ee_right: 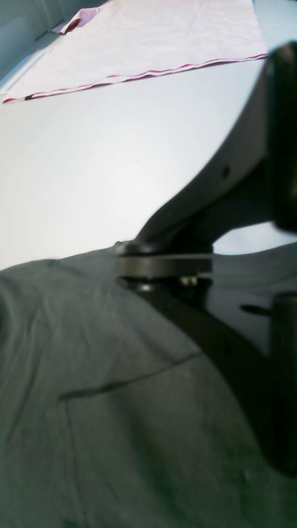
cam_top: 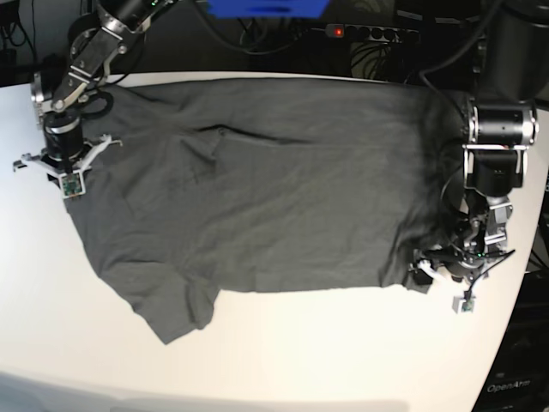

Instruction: Fold the T-shirt properly

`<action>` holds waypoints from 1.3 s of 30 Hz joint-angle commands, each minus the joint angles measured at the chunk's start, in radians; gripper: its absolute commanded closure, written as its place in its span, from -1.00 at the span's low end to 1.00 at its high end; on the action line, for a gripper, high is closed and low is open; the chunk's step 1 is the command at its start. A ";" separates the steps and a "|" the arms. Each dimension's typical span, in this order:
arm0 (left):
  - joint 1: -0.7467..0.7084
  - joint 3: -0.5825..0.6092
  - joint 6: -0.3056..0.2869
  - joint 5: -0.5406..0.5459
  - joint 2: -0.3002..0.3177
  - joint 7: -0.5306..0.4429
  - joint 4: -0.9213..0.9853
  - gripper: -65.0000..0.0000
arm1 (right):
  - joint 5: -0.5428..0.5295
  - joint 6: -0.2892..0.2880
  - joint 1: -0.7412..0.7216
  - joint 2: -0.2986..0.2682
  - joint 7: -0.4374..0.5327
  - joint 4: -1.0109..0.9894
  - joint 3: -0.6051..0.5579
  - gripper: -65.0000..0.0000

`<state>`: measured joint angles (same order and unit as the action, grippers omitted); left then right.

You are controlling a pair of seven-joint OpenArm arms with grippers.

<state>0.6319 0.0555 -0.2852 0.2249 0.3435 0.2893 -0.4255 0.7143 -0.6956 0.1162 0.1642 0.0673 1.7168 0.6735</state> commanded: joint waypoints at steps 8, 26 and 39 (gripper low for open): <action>0.016 -0.001 -0.024 0.012 0.019 0.027 -0.003 -0.51 | -0.018 -0.003 -0.011 -0.007 0.022 0.016 -0.018 1.00; 0.015 -0.001 -0.018 0.011 0.019 0.026 0.000 0.58 | -0.018 -0.003 -0.011 -0.007 0.024 0.016 -0.030 1.00; 0.010 -0.001 -0.016 0.011 0.022 0.026 -0.002 0.91 | -0.018 -0.003 -0.008 -0.007 0.024 0.016 -0.031 1.00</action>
<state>0.6289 0.0551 -0.2962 0.2363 0.3603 0.2867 -0.4202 0.7143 -0.6956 0.1165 0.1638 0.0673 1.7168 0.6445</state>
